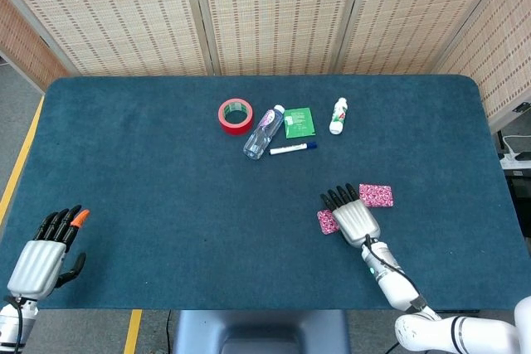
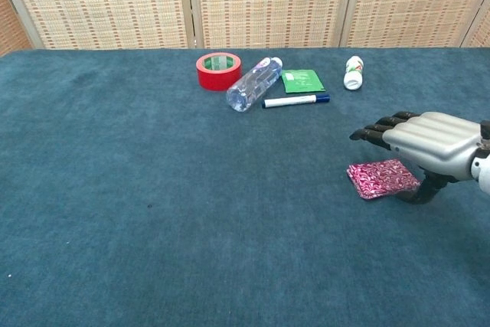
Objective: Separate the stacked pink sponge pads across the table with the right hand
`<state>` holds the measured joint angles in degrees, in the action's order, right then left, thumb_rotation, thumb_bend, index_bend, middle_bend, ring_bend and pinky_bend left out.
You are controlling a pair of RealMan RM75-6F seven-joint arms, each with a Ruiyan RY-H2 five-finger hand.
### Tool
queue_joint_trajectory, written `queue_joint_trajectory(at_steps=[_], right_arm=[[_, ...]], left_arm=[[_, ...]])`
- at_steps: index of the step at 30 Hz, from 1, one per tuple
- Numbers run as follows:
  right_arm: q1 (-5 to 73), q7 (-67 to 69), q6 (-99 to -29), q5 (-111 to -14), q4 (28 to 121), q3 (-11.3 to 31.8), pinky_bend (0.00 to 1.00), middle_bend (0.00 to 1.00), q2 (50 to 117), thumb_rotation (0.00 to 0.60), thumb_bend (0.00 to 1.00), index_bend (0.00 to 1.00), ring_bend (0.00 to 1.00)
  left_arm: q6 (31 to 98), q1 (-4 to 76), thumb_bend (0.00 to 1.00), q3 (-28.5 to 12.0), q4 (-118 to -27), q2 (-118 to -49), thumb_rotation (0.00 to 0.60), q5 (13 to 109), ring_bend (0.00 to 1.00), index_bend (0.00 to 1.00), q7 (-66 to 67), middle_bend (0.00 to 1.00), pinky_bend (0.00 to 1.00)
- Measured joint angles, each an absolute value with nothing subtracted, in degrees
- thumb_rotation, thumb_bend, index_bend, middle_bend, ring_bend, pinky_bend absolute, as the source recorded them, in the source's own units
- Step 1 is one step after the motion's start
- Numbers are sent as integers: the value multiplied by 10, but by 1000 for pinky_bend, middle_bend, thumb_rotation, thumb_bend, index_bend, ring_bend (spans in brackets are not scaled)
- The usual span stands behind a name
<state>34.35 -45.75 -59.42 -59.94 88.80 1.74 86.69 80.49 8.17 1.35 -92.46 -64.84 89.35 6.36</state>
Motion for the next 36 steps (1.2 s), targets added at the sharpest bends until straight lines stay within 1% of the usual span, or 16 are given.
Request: queue_joint_trajectory(at_steps=[5, 9, 13, 18, 23, 32, 36], right_arm=[[336, -439, -610, -606, 890, 19, 0, 50, 848, 600, 242, 0, 0], [332, -412, -613, -599, 879, 30, 0, 50, 829, 600, 242, 0, 0], [329, -382, -603, -586, 853, 41, 0, 49, 812, 600, 242, 0, 0], [329, -360, -578, -567, 815, 46, 0, 43, 807, 600, 243, 5, 0], [332, -344, -548, -554, 776, 45, 0, 74, 817, 600, 242, 61, 0], [336, -332, -533, -553, 744, 40, 0, 159, 840, 600, 243, 182, 0], [337, -331, -533, -553, 742, 41, 0, 168, 845, 600, 242, 196, 0]], left_arm=[[805, 81, 447, 13, -926, -648, 600, 892, 0, 0, 64, 0, 99], [802, 82, 448, 13, -926, -649, 600, 890, 0, 0, 67, 0, 99], [796, 84, 448, 14, -928, -649, 600, 890, 0, 0, 71, 0, 99], [800, 83, 448, 12, -929, -650, 600, 886, 0, 0, 72, 0, 99], [798, 83, 448, 13, -930, -650, 600, 886, 0, 0, 77, 0, 99], [796, 84, 448, 13, -928, -650, 600, 886, 0, 0, 74, 0, 99], [796, 85, 447, 13, -927, -651, 600, 887, 0, 0, 73, 0, 100]])
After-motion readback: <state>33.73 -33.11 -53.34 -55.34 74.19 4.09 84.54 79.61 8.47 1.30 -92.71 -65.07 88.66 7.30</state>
